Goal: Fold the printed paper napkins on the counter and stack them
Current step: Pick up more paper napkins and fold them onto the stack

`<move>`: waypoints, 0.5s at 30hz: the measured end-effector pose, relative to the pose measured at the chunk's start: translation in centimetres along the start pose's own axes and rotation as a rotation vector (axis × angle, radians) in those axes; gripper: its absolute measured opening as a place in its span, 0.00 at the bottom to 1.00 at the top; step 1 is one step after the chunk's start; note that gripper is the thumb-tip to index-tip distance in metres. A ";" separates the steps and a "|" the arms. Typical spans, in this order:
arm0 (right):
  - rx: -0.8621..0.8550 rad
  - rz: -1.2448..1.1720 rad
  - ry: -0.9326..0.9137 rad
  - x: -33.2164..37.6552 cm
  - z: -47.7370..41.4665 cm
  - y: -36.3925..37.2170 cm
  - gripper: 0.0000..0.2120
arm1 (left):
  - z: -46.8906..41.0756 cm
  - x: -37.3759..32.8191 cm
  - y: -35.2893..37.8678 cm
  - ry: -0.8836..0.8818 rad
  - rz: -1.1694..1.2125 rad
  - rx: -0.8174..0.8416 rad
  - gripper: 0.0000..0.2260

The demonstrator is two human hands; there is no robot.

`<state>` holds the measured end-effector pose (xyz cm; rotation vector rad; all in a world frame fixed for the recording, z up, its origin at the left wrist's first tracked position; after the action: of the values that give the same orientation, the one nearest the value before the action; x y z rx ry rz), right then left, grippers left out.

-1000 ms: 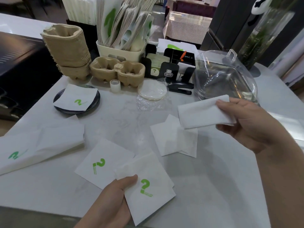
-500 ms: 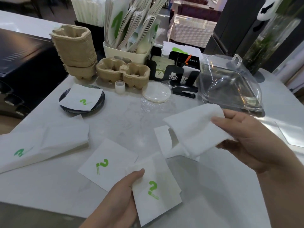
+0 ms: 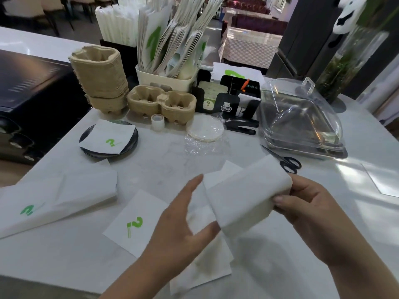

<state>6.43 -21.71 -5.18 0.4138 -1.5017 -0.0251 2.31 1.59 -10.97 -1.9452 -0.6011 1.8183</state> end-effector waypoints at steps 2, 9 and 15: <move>0.001 -0.077 0.039 -0.3 0.1 0.4 0.12 | -1.4 -1.0 0.6 0.062 0.062 0.070 0.33; -0.085 -0.030 0.135 -1.3 0.5 0.9 0.12 | -3.0 -3.0 0.1 0.013 0.392 0.051 0.16; -0.233 0.008 0.184 -2.5 1.2 1.5 0.07 | -1.8 -2.9 -0.6 -0.252 0.945 0.344 0.20</move>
<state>4.74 -19.98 -7.13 0.2161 -1.3016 -0.1506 3.96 0.41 -8.10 -1.8909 0.6733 2.4895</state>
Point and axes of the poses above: each hand's wrist, its own z-axis away from the middle knuckle, its own y-axis out of the palm, x = y × z, the point moved 1 cm from there along -z, towards the middle knuckle, and after that the axes turned 14 degrees about -z, right-handed, at the moved point
